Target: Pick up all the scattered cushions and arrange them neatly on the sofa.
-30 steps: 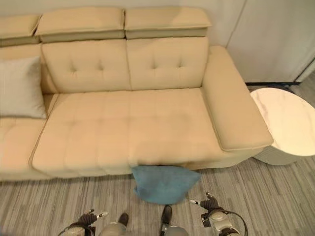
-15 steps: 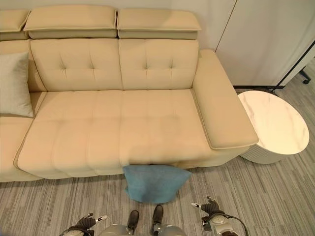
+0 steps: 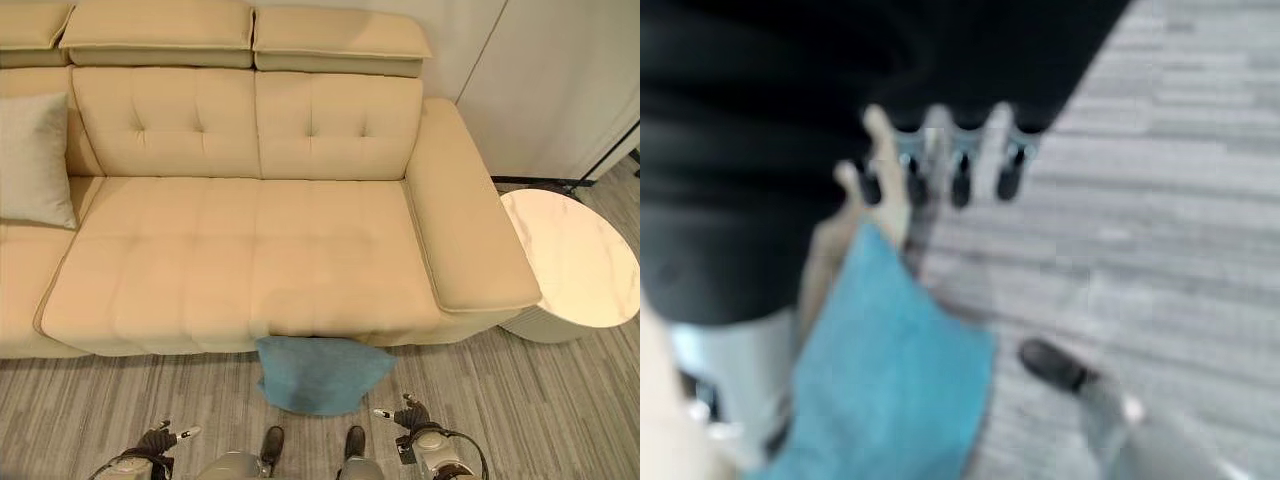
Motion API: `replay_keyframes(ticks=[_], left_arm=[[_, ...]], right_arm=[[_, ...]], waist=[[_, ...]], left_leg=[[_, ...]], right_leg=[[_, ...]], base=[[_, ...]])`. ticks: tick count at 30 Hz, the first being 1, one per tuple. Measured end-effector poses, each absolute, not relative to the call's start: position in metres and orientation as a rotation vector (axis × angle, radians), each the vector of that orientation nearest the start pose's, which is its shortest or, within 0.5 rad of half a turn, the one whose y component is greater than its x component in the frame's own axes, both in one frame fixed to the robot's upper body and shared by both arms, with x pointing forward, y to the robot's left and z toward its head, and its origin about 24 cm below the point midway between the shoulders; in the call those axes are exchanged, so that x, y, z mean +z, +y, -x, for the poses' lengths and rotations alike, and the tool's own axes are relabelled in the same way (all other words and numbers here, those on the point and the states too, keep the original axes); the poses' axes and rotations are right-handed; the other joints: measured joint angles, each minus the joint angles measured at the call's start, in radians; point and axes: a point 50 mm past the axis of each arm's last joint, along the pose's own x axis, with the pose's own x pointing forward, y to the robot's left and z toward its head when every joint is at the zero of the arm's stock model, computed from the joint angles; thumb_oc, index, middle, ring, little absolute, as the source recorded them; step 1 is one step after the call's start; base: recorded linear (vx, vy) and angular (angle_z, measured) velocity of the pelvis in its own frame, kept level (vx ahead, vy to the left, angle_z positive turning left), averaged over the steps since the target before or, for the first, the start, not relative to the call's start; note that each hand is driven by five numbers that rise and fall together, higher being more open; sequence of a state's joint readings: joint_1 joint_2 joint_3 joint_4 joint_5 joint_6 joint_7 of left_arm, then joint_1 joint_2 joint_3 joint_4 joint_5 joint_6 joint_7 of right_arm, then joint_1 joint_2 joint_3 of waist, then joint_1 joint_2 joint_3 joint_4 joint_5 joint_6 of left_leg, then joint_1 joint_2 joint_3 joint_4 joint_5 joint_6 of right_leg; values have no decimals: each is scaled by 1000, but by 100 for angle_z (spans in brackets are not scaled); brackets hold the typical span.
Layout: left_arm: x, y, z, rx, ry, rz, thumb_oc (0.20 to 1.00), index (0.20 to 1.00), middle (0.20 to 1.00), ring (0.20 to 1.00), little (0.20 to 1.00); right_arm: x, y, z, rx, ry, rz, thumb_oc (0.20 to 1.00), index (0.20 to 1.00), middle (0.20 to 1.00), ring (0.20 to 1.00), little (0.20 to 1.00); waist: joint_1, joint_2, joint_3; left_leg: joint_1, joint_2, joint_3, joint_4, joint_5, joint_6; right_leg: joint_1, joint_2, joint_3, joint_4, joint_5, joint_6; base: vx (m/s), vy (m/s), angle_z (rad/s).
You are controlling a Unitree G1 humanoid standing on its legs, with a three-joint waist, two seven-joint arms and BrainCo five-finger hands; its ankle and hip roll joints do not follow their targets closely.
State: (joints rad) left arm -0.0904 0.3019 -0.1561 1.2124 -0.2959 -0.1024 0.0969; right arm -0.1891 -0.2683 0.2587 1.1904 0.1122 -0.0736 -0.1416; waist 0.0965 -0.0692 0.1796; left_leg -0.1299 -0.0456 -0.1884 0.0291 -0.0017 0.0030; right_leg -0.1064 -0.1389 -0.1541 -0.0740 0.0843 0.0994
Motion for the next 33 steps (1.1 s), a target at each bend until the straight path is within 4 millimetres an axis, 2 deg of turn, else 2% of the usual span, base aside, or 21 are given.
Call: replay_keyframes(ticks=[4,7,8,9,11,13,14,15,16,17,19,21,23,26,28,30,31,33], left_arm=[[-130,254,-163,326,919,-136,1000,1000,1000,1000,1000],[-115,253,-193,363,809,-115,1000,1000,1000,1000,1000],[-112,253,-199,367,789,-110,1000,1000,1000,1000,1000],[-96,250,-222,385,685,-76,1000,1000,1000,1000,1000],[-82,250,-241,398,615,-72,1000,1000,1000,1000,1000],[-63,251,-262,402,525,-64,1000,1000,1000,1000,1000],[-39,252,-285,401,432,-69,1000,1000,1000,1000,1000],[-29,253,-295,403,394,-80,1000,1000,1000,1000,1000],[1,255,-320,420,292,-76,1000,1000,1000,1000,1000],[13,255,-328,418,251,-75,1000,1000,1000,1000,1000],[35,245,-346,410,176,-63,1000,1000,1000,1000,1000],[58,236,-360,383,105,-63,1000,1000,1000,1000,1000],[121,204,-390,301,-90,-43,1000,1000,1000,1000,1000],[161,186,-401,256,-208,-26,1000,1000,1000,1000,1000],[180,180,-405,243,-261,-22,1000,1000,1000,1000,1000],[189,179,-406,249,-287,-23,1000,1000,1000,1000,1000],[200,179,-407,251,-314,-45,1000,1000,1000,1000,1000],[218,187,-408,288,-360,-58,1000,1000,1000,1000,1000]], right_arm=[[-113,-234,-206,-119,812,398,1000,1000,1000,1000,1000],[-98,-237,-228,-139,732,406,1000,1000,1000,1000,1000],[-96,-237,-230,-141,724,406,1000,1000,1000,1000,1000],[-84,-238,-244,-174,660,401,1000,1000,1000,1000,1000],[-71,-238,-262,-198,605,390,1000,1000,1000,1000,1000],[-56,-237,-275,-224,526,383,1000,1000,1000,1000,1000],[-31,-236,-299,-252,427,368,1000,1000,1000,1000,1000],[-20,-240,-306,-270,378,378,1000,1000,1000,1000,1000],[16,-246,-330,-325,259,382,1000,1000,1000,1000,1000],[30,-245,-341,-341,214,370,1000,1000,1000,1000,1000],[55,-240,-354,-363,117,359,1000,1000,1000,1000,1000],[84,-241,-367,-393,34,353,1000,1000,1000,1000,1000],[135,-235,-384,-429,-127,323,1000,1000,1000,1000,1000],[164,-234,-394,-446,-195,302,1000,1000,1000,1000,1000],[170,-238,-395,-452,-207,324,1000,1000,1000,1000,1000],[175,-247,-394,-479,-210,337,1000,1000,1000,1000,1000],[187,-258,-393,-512,-240,351,1000,1000,1000,1000,1000],[213,-265,-393,-546,-300,338,1000,1000,1000,1000,1000]], waist=[[0,12,57],[1,17,122],[0,16,127],[1,10,157],[-4,4,207],[-12,-4,223],[-30,-7,256],[-34,-8,257],[-40,-8,277],[-47,-6,308],[-54,-19,312],[-77,-13,318],[-107,-12,326],[-110,-12,337],[-118,-11,344],[-121,-12,343],[-127,-10,340],[-138,-9,339]], left_leg=[[-88,31,-42,39,10,-45],[-152,49,-60,45,22,-67],[-160,49,-65,47,24,-69],[-238,46,-68,75,29,-74],[-278,44,-66,91,37,-75],[-356,29,-67,132,35,-75],[-416,18,-68,142,43,-82],[-467,8,-66,164,39,-78],[-565,-3,-60,187,53,-79],[-576,-4,-60,189,63,-80],[-637,-12,-35,211,56,-72],[-714,-19,-22,234,60,-69],[-843,-36,17,288,49,-54],[-901,-40,61,326,35,-42],[-911,-42,70,331,31,-40],[-919,-39,66,340,24,-45],[-950,-41,69,349,23,-45],[-1000,-40,71,358,26,-46]], right_leg=[[-67,37,-36,19,3,-38],[-141,53,-54,67,-9,-57],[-153,53,-56,78,-11,-59],[-261,44,-56,172,-40,-68],[-323,30,-54,237,-54,-68],[-416,11,-53,312,-77,-71],[-488,-4,-50,355,-81,-68],[-546,-12,-40,385,-90,-70],[-653,-20,-25,423,-82,-68],[-663,-21,-25,423,-77,-70],[-736,-27,2,441,-75,-71],[-807,-34,7,447,-57,-73],[-943,-41,58,470,-38,-63],[-1007,-41,106,483,-28,-53],[-1022,-43,114,491,-27,-52],[-1032,-40,112,502,-34,-55],[-1065,-41,116,515,-41,-56],[-1115,-39,118,518,-35,-56]], base=[[-128,-70,20],[-144,-41,14],[-124,-16,9],[-166,-9,8],[-128,7,6],[-74,15,11],[-115,50,17],[-120,87,11],[-72,91,1],[-52,98,-8],[-28,103,-17],[16,115,-12],[68,162,-23],[48,34,-27],[42,16,-10],[75,33,2],[50,33,2],[47,16,-2]])
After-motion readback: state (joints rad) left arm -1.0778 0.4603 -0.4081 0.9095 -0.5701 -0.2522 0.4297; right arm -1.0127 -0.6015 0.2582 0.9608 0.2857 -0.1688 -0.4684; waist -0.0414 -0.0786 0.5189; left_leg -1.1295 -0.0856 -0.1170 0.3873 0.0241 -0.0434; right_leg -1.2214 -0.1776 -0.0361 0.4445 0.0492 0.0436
